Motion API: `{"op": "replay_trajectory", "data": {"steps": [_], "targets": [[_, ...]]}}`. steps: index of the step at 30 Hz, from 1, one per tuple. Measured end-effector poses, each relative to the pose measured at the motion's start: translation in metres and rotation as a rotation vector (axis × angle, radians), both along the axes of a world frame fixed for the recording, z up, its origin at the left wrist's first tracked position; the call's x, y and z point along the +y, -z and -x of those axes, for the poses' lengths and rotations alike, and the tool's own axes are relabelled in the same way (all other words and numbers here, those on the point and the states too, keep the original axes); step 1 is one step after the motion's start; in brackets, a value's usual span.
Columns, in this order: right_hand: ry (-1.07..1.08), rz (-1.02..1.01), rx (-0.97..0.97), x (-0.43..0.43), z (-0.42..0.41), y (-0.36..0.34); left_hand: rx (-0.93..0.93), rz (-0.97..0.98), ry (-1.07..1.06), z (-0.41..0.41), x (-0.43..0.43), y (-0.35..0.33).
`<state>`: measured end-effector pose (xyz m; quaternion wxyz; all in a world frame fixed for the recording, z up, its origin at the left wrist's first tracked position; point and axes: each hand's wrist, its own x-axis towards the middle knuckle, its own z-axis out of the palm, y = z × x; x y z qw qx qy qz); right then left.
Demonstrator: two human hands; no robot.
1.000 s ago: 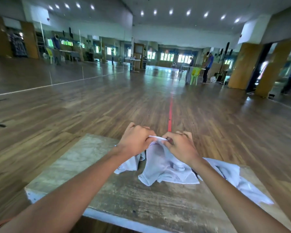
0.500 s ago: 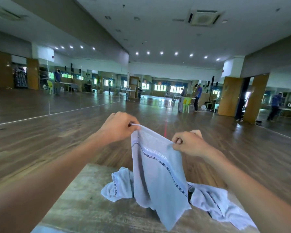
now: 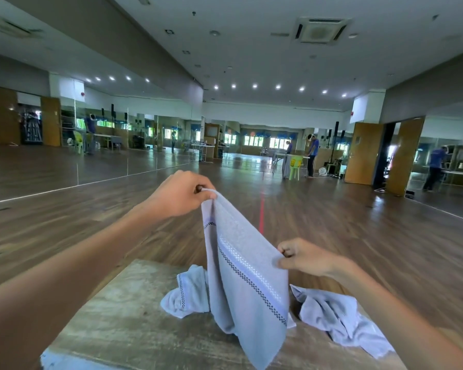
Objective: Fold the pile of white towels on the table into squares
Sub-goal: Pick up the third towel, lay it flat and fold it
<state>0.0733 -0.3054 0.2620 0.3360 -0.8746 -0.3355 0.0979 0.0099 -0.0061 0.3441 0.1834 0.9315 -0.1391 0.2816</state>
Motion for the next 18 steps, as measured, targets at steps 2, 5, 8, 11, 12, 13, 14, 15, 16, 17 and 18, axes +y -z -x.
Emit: {"op": "replay_trajectory", "data": {"steps": [2,5,8,11,12,13,14,15,16,17,18], "targets": [[0.01,0.055,0.008,-0.012,0.0,0.0,0.003,0.001,-0.006,0.002,0.007,-0.003],[0.06,0.133,-0.015,-0.031,0.003,-0.017,0.019,0.0,-0.013,0.008,0.014,-0.009],[0.119,0.182,-0.107,-0.046,0.005,-0.049,0.052,-0.007,-0.032,0.012,0.019,-0.018],[0.178,0.217,-0.196,-0.056,0.004,-0.087,0.084,-0.017,-0.063,0.011,0.023,-0.029],[0.196,0.217,-0.218,-0.059,0.003,-0.098,0.095,-0.025,-0.068,0.01,0.024,-0.035],[0.21,0.211,-0.244,-0.06,0.002,-0.11,0.103,-0.04,-0.074,0.009,0.025,-0.041],[0.221,0.203,-0.273,-0.061,0.002,-0.122,0.104,-0.058,-0.081,0.009,0.026,-0.049],[0.233,0.199,-0.308,-0.062,0.002,-0.134,0.105,-0.074,-0.093,0.009,0.026,-0.058],[0.248,0.201,-0.348,-0.062,0.002,-0.146,0.102,-0.085,-0.103,0.009,0.026,-0.068],[0.266,0.211,-0.394,-0.062,0.002,-0.158,0.096,-0.089,-0.116,0.01,0.025,-0.079],[0.284,0.22,-0.443,-0.062,0.002,-0.171,0.083,-0.091,-0.123,0.012,0.023,-0.091]]}}
